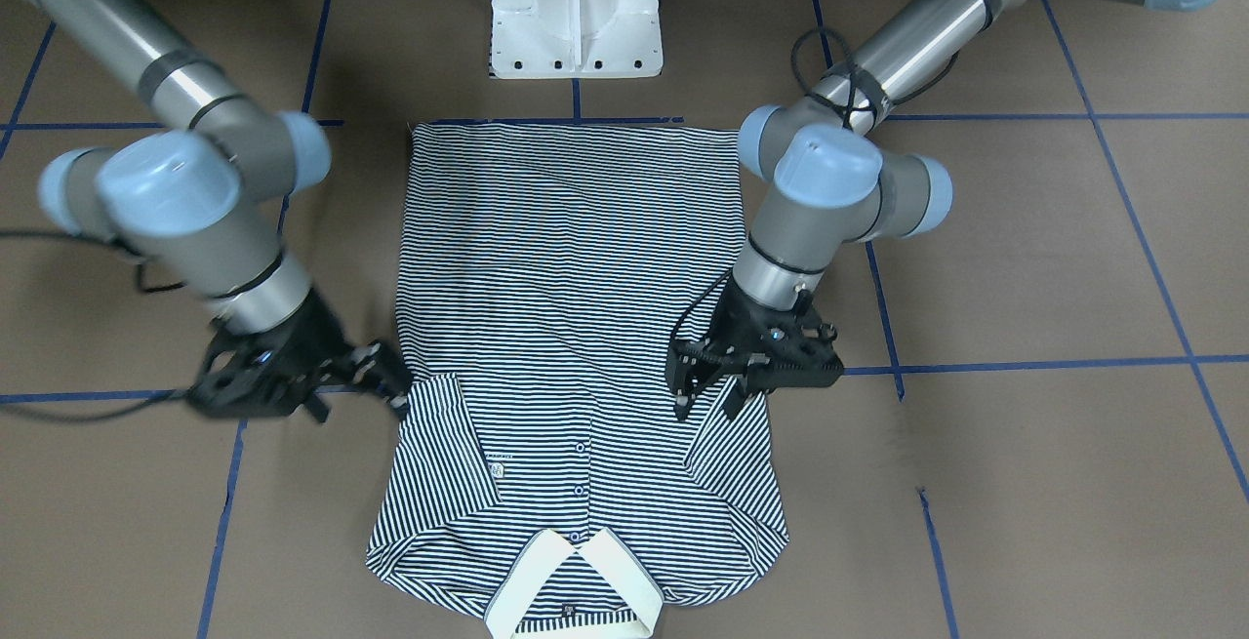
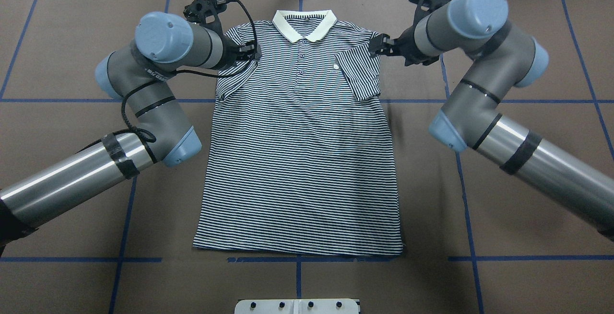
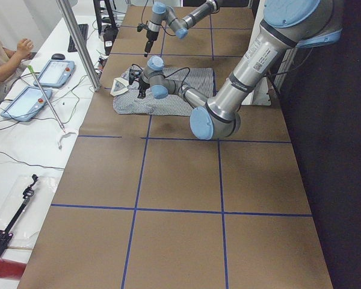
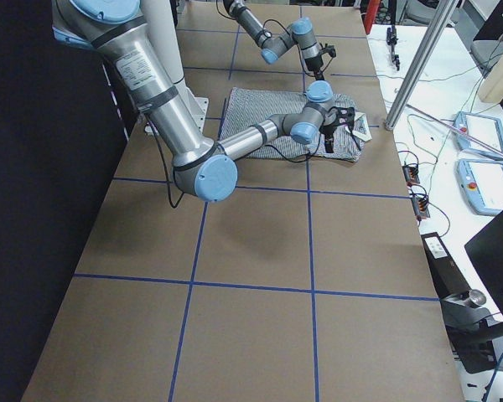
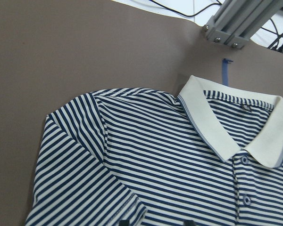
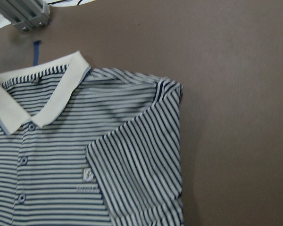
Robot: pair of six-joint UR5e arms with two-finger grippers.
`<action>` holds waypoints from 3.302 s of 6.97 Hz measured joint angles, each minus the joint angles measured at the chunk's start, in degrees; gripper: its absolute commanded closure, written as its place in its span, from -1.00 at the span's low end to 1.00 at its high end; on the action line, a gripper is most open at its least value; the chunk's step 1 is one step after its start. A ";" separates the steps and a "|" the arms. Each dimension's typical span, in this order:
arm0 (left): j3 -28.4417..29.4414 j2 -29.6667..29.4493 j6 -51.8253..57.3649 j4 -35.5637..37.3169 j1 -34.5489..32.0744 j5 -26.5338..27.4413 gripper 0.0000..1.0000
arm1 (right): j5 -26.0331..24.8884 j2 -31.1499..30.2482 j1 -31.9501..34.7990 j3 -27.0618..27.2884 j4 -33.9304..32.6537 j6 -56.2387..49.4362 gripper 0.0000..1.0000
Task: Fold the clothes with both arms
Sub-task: 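Lower both grippers to the shirt hem nearest the robot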
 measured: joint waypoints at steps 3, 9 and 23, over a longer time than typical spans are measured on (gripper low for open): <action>-7.12 4.80 0.21 -4.05 1.17 -2.36 -0.56 | -8.28 -17.17 -10.62 20.22 -1.47 18.45 -0.97; -10.24 13.22 3.58 -24.49 4.03 -6.26 -0.56 | -17.64 -27.75 -26.72 34.22 -18.98 44.32 -0.84; -12.64 16.04 3.68 -24.84 4.72 -3.65 -0.58 | -17.75 -24.55 -35.34 32.35 -20.25 44.81 1.00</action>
